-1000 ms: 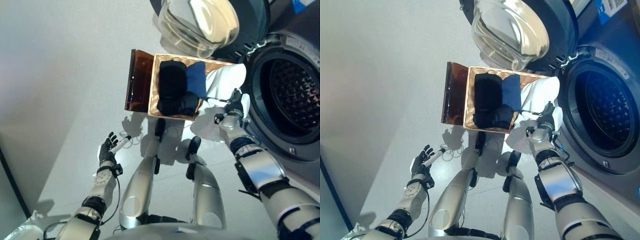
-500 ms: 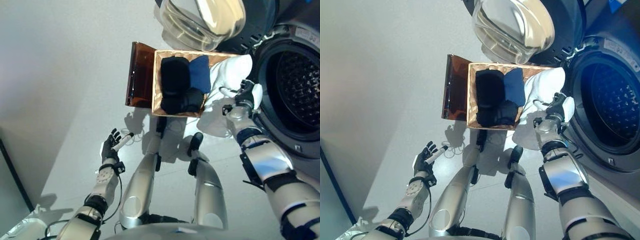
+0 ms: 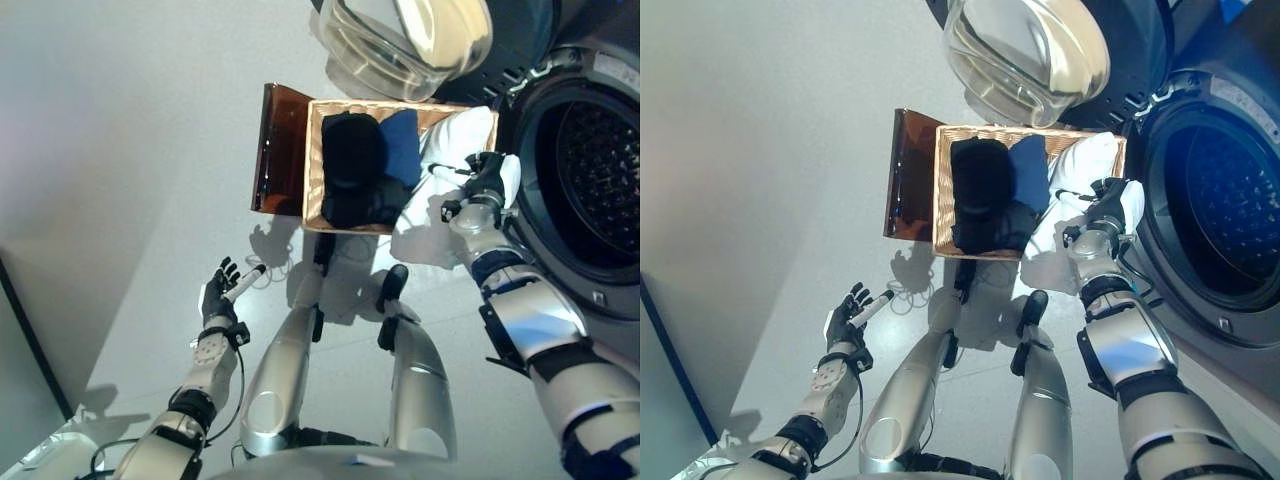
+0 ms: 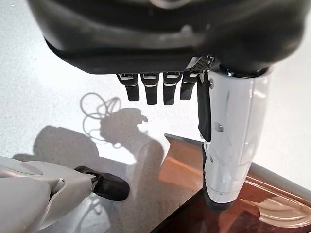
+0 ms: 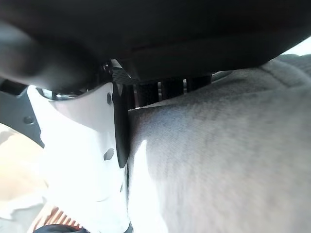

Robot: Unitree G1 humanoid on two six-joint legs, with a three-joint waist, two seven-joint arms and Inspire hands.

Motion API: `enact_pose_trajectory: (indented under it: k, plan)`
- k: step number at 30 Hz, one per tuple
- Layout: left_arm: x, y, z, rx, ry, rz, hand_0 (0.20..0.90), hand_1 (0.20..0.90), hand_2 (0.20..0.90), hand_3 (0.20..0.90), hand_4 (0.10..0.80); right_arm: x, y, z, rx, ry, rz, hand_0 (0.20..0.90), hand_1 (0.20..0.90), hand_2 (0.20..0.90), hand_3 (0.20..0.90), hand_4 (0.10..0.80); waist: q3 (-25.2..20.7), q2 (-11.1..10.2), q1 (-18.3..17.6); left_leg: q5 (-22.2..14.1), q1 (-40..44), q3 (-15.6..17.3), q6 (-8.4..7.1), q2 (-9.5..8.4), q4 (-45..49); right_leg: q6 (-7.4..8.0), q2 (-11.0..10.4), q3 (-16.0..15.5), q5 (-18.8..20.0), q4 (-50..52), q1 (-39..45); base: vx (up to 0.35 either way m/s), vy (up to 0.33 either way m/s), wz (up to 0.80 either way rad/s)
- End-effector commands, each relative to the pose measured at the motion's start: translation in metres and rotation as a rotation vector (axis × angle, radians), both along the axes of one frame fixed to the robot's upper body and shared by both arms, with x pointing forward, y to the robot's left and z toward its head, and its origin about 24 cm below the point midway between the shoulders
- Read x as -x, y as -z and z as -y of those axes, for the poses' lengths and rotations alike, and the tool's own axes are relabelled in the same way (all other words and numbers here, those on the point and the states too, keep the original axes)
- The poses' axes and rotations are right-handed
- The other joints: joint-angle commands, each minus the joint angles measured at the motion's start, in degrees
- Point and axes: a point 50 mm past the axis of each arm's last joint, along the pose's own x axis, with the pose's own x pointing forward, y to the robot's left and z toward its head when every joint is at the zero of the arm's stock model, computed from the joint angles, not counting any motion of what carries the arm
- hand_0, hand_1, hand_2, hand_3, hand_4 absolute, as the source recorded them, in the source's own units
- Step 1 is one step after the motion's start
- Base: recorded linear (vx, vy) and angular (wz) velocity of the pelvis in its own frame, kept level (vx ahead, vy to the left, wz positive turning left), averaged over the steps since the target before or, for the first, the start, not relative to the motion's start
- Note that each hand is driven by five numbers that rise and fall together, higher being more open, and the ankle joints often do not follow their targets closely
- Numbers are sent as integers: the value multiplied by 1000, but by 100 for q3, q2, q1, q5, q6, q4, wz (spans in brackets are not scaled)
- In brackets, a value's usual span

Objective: Pick up the clothes and place them into the washing machine

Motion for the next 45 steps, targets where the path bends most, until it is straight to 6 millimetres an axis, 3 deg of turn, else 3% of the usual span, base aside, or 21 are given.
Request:
enact_pose_trajectory:
  k: [1, 8, 13, 15, 23, 31, 38, 45]
  plan:
    - [7, 1, -8, -37, -34, 19, 900, 900, 900, 900, 800, -10, -44, -3, 49, -24, 174, 200, 200, 200, 200, 300, -41, 100, 48, -520, 136, 257, -117, -315, 155, 237, -236, 399, 72, -112, 73, 0, 0, 0]
    - [9, 5, -9, -45, -33, -4, 900, 900, 900, 900, 800, -8, -39, 2, 49, -10, 166, 200, 200, 200, 200, 300, -78, 125, 19, -540, 182, 298, -120, -312, 174, 235, -226, 414, 82, -126, 110, -1, -6, -4]
    - [10, 6, -7, -44, -33, -9, 900, 900, 900, 900, 800, -5, -29, -10, -42, -40, 227, 200, 200, 200, 200, 300, -118, 120, -62, -572, 275, 368, -131, -281, 175, 245, -200, 457, 73, -150, 179, 2, -1, -1]
    - [12, 8, -6, -48, -39, -17, 900, 900, 900, 900, 800, 1, -19, -21, -155, -56, 309, 200, 200, 200, 200, 300, -172, 84, -126, -620, 349, 444, -131, -255, 215, 249, -185, 503, 77, -192, 264, 15, 0, -2]
    - [20, 16, 7, -30, -16, -49, 900, 900, 900, 900, 800, 21, 9, -27, -464, 26, 445, 200, 200, 200, 200, 300, -347, 165, -291, -738, 564, 626, -112, -249, 183, 306, -180, 643, 143, -418, 494, 25, 26, -14]
    - [20, 16, 20, -5, 3, -44, 900, 900, 900, 900, 800, 38, 20, -44, -686, 9, 576, 200, 200, 200, 200, 300, -461, 260, -447, -823, 685, 798, -90, -236, 142, 336, -157, 819, 181, -548, 548, 29, 27, -19]
    - [24, 19, 24, 8, -5, -56, 900, 900, 900, 900, 800, 51, 14, -51, -734, -51, 672, 200, 200, 200, 200, 300, -525, 283, -565, -888, 742, 889, -95, -222, 170, 325, -133, 879, 160, -573, 588, 27, 6, -5]
    - [30, 25, 23, 3, -13, -85, 900, 900, 900, 900, 800, 54, -4, -35, -747, -6, 796, 200, 200, 200, 200, 300, -588, 290, -602, -911, 790, 905, -105, -208, 119, 315, -102, 900, 140, -593, 603, 27, -13, -7]
